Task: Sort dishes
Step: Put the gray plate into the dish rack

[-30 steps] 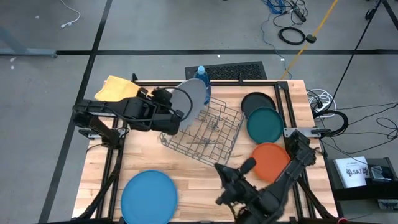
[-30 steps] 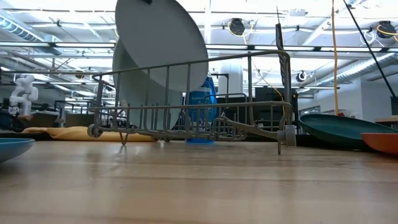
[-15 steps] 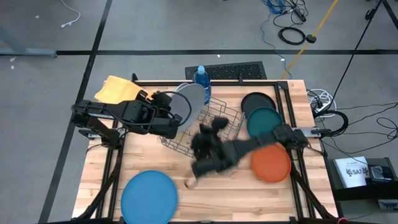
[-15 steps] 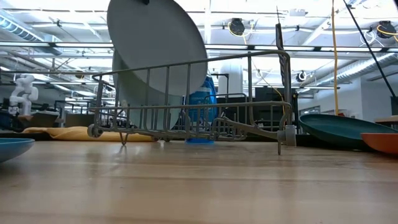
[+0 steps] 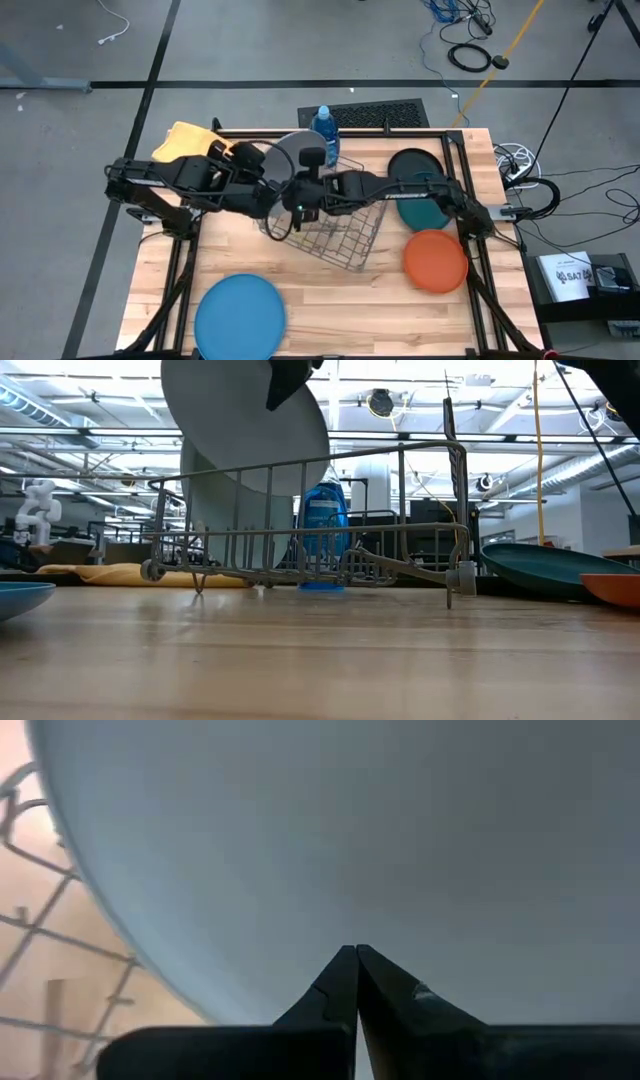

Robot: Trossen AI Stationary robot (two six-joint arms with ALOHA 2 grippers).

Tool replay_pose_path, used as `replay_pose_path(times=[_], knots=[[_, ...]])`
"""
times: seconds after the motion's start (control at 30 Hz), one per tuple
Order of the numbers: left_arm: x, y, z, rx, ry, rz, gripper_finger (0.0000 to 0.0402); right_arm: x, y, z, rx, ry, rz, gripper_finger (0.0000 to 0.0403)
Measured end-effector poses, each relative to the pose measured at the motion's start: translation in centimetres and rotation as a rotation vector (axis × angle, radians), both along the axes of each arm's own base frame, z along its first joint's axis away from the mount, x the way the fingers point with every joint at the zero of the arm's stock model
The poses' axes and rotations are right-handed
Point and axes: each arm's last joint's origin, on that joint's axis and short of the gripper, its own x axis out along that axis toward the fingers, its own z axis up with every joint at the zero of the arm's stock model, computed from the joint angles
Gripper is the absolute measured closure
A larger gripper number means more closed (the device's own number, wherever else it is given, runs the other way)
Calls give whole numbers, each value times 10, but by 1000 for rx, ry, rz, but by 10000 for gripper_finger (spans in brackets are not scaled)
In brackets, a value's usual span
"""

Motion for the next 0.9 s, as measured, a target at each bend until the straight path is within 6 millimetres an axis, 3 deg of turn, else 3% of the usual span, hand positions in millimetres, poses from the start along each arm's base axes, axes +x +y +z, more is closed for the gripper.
replay_pose_path(times=[0.23, 0.43, 0.53, 0.7, 0.9], knots=[[-5, 5, 4, 7, 14, -10, 401, 4, -9, 1, 63, -20, 61, 403], [-6, 5, 4, 11, 11, -9, 401, -9, 29, 13, 50, -14, 125, 403], [-6, 5, 4, 10, 8, -6, 401, -36, 58, 34, 61, 0, 182, 403], [-6, 5, 4, 3, 6, -6, 401, -102, 102, 84, 45, -62, 255, 403], [-1, -2, 5, -72, -23, -69, 401, -187, 117, 140, -18, -209, 258, 403]])
